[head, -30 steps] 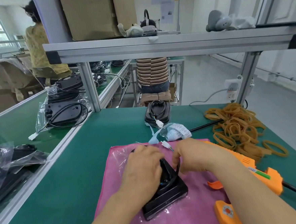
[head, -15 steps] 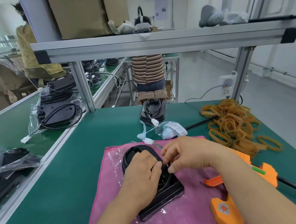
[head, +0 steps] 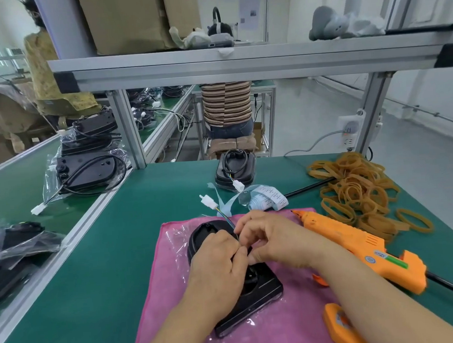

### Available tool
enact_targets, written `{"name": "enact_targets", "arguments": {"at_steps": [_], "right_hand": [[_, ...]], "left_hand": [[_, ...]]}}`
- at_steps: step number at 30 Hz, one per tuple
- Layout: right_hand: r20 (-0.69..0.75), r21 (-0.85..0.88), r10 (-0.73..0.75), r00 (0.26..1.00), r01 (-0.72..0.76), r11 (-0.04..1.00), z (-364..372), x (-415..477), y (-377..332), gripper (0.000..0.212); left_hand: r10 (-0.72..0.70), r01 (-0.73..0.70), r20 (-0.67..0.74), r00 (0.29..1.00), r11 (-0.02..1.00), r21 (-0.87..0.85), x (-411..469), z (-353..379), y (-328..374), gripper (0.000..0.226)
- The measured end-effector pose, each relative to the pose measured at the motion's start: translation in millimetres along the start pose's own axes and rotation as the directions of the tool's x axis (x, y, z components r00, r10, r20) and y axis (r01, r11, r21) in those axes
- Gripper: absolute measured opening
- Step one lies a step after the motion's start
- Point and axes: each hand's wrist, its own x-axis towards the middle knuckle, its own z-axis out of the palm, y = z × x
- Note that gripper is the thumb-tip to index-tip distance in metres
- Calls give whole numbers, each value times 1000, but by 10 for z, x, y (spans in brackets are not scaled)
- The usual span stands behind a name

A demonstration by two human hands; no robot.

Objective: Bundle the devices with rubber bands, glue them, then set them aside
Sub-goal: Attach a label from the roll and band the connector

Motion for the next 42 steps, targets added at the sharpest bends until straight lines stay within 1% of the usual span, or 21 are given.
{"name": "enact_targets", "arguments": {"at_steps": [1,2,5,7,10,12,14,15,17,18,20,22,24,26,28,30,32,36,38,40,42], "right_hand": [[0,17,0,1000,0,1000,12,-9,8,25],[2,-13,2,1000,-2,1000,13,-11,7,28],[-39,-269,61,997,-70,961,-15,24,-8,43],[-46,-336,92,995,-102,936,-25,61,-52,43],[19,-258,134,991,-124,958,0,127,-99,34],[-3,-169,155,988,-154,974,-4,165,-118,34],[-60,-148,165,984,-172,974,-5,205,-116,28],[-90,-174,155,984,-169,970,15,232,-117,24],[-148,-291,117,982,-156,944,70,286,-116,12],[-175,-345,107,979,-163,924,102,310,-123,12],[-212,-398,122,970,-200,895,173,371,-105,35],[-242,-419,136,961,-229,879,224,414,-84,45],[-268,-365,136,954,-231,902,242,414,-51,41],[-311,-262,156,938,-242,934,194,385,0,32],[-342,-205,185,921,-265,942,96,357,45,27],[-356,-224,201,912,-292,930,-19,353,92,26],[-360,-250,214,908,-315,916,-117,369,131,28],[-396,-271,214,893,-336,902,-204,399,232,31],[-424,-266,216,879,-349,899,-244,387,264,32],[-463,-248,225,857,-369,896,-347,359,283,28],[-534,-236,236,811,-412,880,-538,315,327,18]], "left_hand": [[3,-3,-6,1000,1000,-5,-2,8,0,33],[2,-2,-9,1000,1000,1,-7,13,3,32],[5,-5,-18,1000,1000,5,-27,28,-10,24],[-7,6,-31,999,999,-37,-45,21,-5,9],[-31,26,-55,998,995,-101,-47,33,-14,28],[-63,42,-113,992,983,-180,-44,45,-23,36],[-136,74,-216,967,960,-272,-48,64,-59,33],[-186,97,-260,947,943,-319,-52,68,-71,32],[-279,137,-302,911,898,-417,-54,72,-81,35],[-310,146,-310,899,879,-455,-50,71,-80,38],[-348,148,-324,880,848,-509,-47,71,-82,42],[-350,136,-355,867,851,-508,-47,67,-112,44],[-361,142,-373,855,854,-501,-43,31,-174,43],[-404,182,-367,838,840,-511,-10,-56,-280,40],[-463,280,-316,828,830,-483,48,-161,-421,31],[-508,385,-228,831,820,-424,125,-258,-538,21],[-506,429,-165,847,832,-352,207,-316,-598,17],[-506,452,-133,852,840,-301,320,-329,-579,10],[-502,452,-129,855,844,-290,343,-303,-556,11],[-490,438,-131,862,850,-294,356,-285,-513,13],[-475,420,-139,869,857,-300,359,-282,-470,17]]}}
